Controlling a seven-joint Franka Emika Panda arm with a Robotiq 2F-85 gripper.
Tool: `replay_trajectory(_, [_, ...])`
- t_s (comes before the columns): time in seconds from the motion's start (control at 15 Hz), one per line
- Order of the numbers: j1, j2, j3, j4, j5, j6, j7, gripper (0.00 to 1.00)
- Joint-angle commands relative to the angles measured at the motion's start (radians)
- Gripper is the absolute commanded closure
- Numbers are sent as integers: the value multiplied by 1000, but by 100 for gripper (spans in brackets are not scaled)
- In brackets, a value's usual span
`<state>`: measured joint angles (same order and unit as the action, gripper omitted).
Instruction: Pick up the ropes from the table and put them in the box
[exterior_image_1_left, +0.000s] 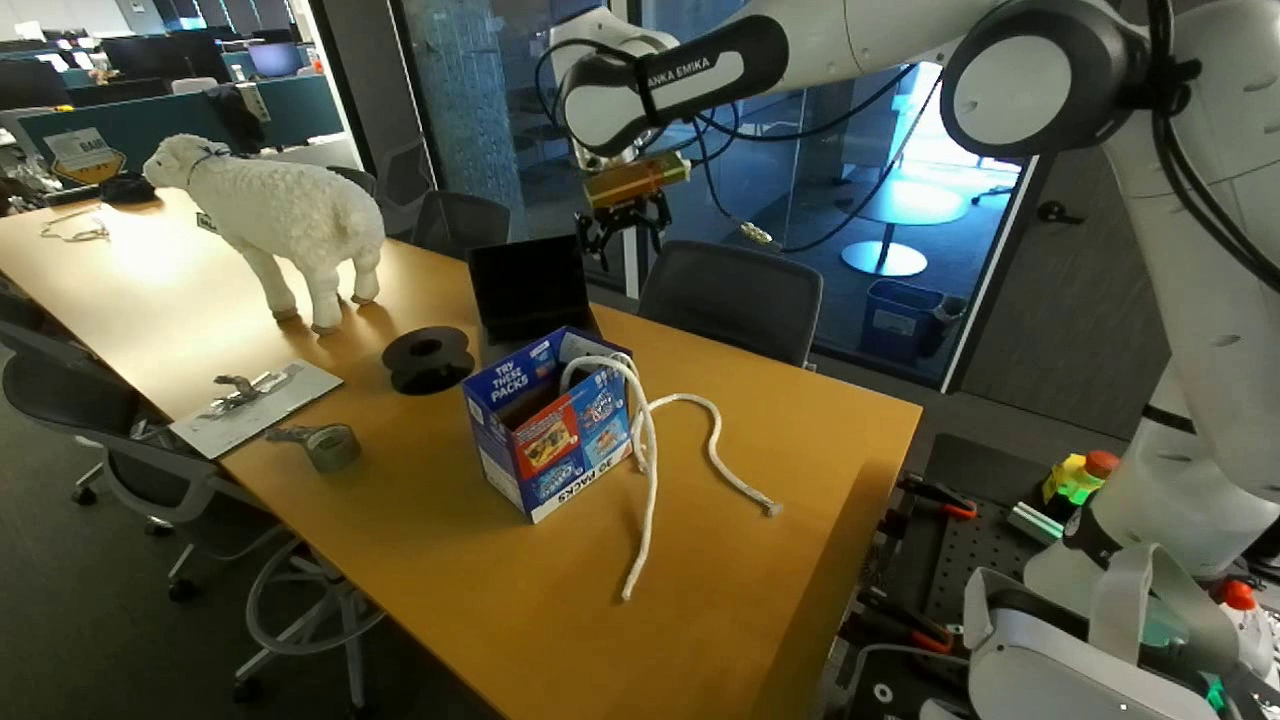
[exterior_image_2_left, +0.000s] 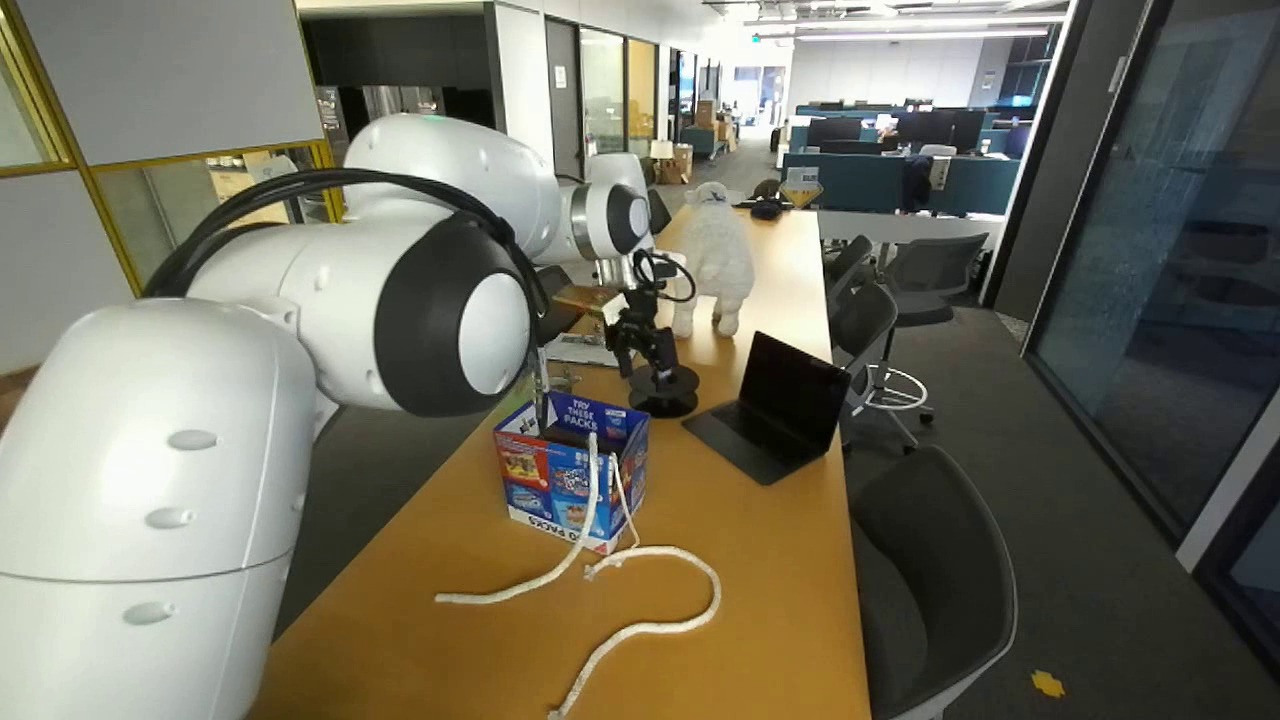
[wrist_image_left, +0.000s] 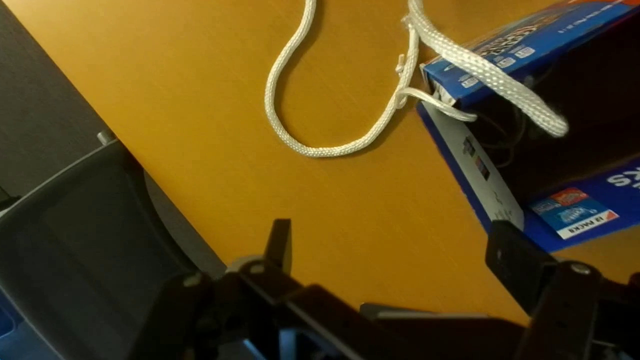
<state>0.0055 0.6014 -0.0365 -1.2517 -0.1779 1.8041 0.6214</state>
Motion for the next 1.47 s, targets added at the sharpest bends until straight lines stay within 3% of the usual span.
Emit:
replay_trajectory(0.0, [-25,-71,-27,-246,44,178,-102,0])
replay_trajectory(0.4, [-76,-66,-64,-579,52,497,-270,0])
replay_trajectory(0.73, [-135,-30,-61,-867,105,845,-396,0])
replay_trajectory(1.0, [-165,62,-37,-899,184,971,-465,0])
replay_trajectory(1.4, [-153,141,-49,-781,279,960,-420,0])
